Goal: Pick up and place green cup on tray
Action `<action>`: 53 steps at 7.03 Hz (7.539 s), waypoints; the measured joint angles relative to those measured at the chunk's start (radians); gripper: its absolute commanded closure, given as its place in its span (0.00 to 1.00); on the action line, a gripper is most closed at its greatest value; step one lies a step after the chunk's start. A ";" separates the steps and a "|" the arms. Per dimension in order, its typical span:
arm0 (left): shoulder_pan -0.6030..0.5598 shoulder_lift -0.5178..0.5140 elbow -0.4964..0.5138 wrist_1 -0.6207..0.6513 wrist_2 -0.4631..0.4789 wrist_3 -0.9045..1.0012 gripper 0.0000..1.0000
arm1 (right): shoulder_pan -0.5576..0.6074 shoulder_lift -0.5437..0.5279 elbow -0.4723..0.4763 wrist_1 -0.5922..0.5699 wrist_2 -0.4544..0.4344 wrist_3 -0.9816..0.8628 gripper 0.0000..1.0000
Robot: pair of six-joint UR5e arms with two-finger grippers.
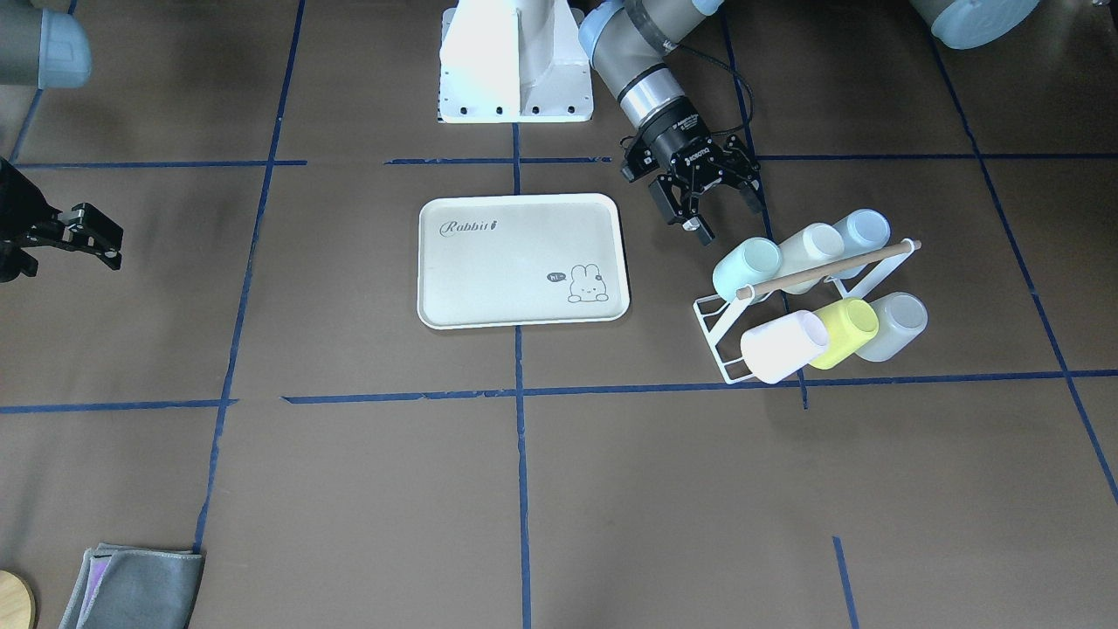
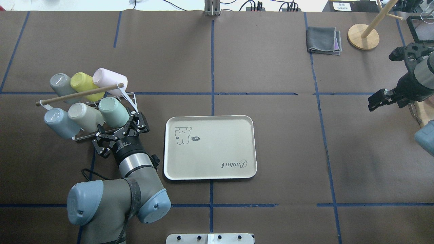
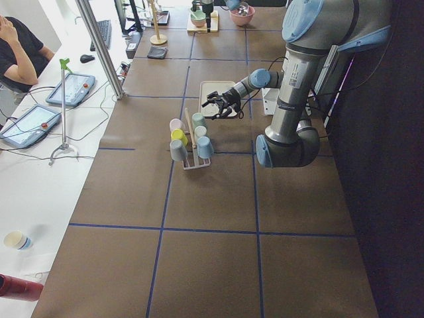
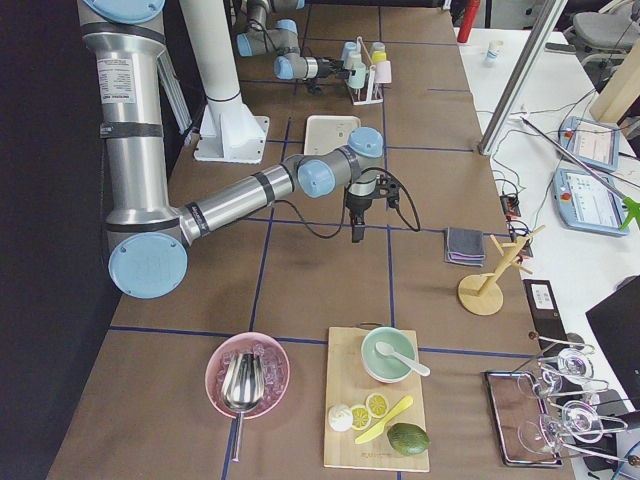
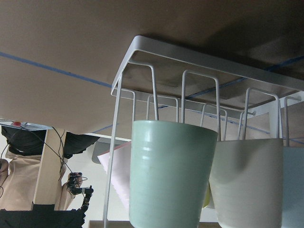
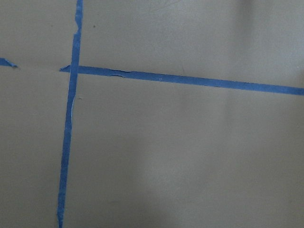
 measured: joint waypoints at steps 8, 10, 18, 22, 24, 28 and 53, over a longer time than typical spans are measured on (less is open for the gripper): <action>-0.048 -0.003 0.150 -0.063 0.064 0.001 0.06 | 0.014 -0.012 -0.003 0.000 0.018 0.000 0.00; -0.048 -0.002 0.170 -0.074 0.065 -0.001 0.15 | 0.019 -0.012 -0.004 0.000 0.020 0.000 0.00; -0.057 -0.002 0.170 -0.077 0.067 -0.002 0.65 | 0.028 -0.010 -0.007 0.000 0.034 0.000 0.00; -0.077 0.009 0.125 -0.064 0.071 0.001 0.64 | 0.029 -0.009 -0.009 0.000 0.034 0.001 0.00; -0.079 0.013 0.087 -0.032 0.071 0.001 0.64 | 0.030 -0.009 -0.008 0.000 0.034 0.002 0.00; -0.071 0.018 0.056 -0.015 0.071 0.000 0.64 | 0.031 -0.009 -0.007 0.000 0.035 0.002 0.00; -0.088 0.001 -0.482 -0.462 -0.290 -0.437 0.82 | 0.057 -0.001 0.001 0.001 0.053 0.005 0.00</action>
